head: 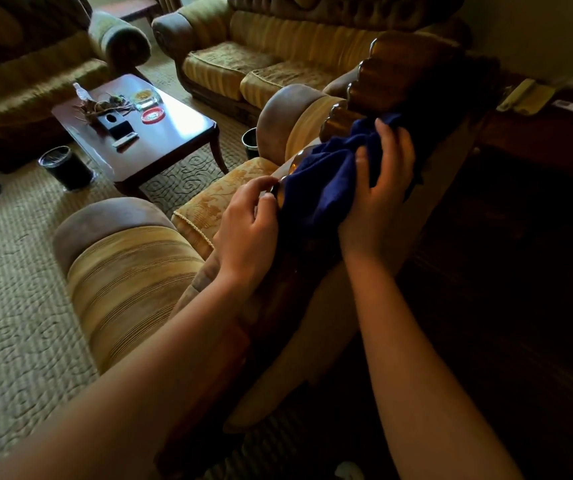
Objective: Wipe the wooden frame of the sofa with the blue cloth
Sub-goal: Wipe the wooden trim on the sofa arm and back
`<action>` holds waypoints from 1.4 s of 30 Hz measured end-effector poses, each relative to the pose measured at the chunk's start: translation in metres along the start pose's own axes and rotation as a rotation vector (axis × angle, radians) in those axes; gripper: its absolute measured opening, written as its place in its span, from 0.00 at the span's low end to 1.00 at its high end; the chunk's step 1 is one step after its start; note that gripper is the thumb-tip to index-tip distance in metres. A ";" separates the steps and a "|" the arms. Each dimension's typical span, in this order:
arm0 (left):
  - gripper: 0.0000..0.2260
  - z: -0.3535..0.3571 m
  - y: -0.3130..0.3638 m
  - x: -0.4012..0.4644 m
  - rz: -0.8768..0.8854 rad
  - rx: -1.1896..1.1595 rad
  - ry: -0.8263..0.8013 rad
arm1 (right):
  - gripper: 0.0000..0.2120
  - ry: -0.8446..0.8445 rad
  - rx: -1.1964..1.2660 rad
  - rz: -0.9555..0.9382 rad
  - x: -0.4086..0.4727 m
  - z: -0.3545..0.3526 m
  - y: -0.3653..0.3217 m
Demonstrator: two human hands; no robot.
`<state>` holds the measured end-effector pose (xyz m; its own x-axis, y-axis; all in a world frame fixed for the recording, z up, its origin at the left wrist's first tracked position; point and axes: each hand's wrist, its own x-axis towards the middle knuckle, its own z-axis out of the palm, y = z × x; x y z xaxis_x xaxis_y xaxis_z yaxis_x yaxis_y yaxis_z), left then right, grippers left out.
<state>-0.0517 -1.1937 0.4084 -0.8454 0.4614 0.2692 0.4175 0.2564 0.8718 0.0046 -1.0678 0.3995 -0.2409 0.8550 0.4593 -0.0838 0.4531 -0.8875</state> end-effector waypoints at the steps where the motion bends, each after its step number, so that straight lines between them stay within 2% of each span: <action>1: 0.20 0.000 0.000 -0.001 0.005 0.010 -0.004 | 0.18 0.004 0.018 0.014 -0.004 -0.001 0.000; 6: 0.17 -0.003 0.001 0.000 0.007 -0.064 -0.034 | 0.15 -0.024 0.097 0.132 -0.044 -0.009 -0.012; 9: 0.15 -0.007 0.002 -0.003 -0.028 -0.162 -0.045 | 0.19 -0.025 0.028 0.108 -0.097 -0.006 -0.018; 13: 0.15 -0.028 0.001 -0.004 -0.128 -0.357 -0.131 | 0.19 -0.019 0.015 0.177 -0.164 0.001 -0.028; 15: 0.14 -0.042 -0.007 -0.012 -0.160 -0.439 -0.163 | 0.23 0.003 -0.063 0.162 -0.195 0.004 -0.030; 17: 0.15 -0.057 -0.025 -0.030 -0.098 -0.379 -0.214 | 0.28 -0.011 -0.096 0.219 -0.227 0.008 -0.029; 19: 0.20 -0.071 -0.055 -0.050 -0.005 -0.246 -0.325 | 0.27 -0.024 -0.025 0.355 -0.259 0.013 -0.032; 21: 0.26 -0.086 -0.083 -0.068 -0.005 -0.162 -0.447 | 0.26 -0.026 -0.009 0.446 -0.290 0.017 -0.037; 25: 0.26 -0.113 -0.109 -0.093 0.051 0.031 -0.489 | 0.23 -0.011 -0.142 0.334 -0.338 0.026 -0.051; 29: 0.23 -0.136 -0.115 -0.114 0.074 0.025 -0.540 | 0.23 -0.002 -0.181 0.299 -0.396 0.037 -0.055; 32: 0.22 -0.139 -0.117 -0.127 0.103 0.027 -0.495 | 0.24 -0.025 -0.184 0.358 -0.397 0.040 -0.064; 36: 0.23 -0.130 -0.113 -0.128 0.049 0.095 -0.385 | 0.29 0.036 -0.144 0.473 -0.341 0.038 -0.061; 39: 0.24 -0.129 -0.111 -0.132 -0.002 0.093 -0.330 | 0.24 0.069 -0.139 0.492 -0.309 0.037 -0.051; 42: 0.25 -0.130 -0.113 -0.133 0.001 0.111 -0.309 | 0.23 0.075 -0.052 0.524 -0.313 0.037 -0.047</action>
<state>-0.0292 -1.3946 0.3274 -0.7110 0.6932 0.1181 0.4663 0.3391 0.8170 0.0486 -1.3660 0.2958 -0.1673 0.9850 -0.0417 0.0779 -0.0290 -0.9965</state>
